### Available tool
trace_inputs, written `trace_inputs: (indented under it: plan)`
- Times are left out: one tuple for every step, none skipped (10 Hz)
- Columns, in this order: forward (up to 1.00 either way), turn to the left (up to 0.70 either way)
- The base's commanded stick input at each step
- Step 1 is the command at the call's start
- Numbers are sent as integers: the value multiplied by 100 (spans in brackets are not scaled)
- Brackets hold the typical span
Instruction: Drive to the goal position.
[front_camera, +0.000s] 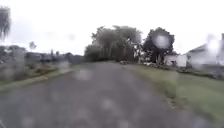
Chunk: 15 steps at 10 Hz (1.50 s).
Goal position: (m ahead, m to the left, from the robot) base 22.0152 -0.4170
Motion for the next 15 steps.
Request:
trace_inputs:
  plan:
    - [100,0]
    - [100,0]
    - [100,0]
    - [100,0]
    - [100,0]
    - [100,0]
    - [100,0]
    - [100,0]
    - [100,0]
    - [100,0]
    - [100,0]
    - [100,0]
    - [100,0]
    - [100,0]
    - [100,0]
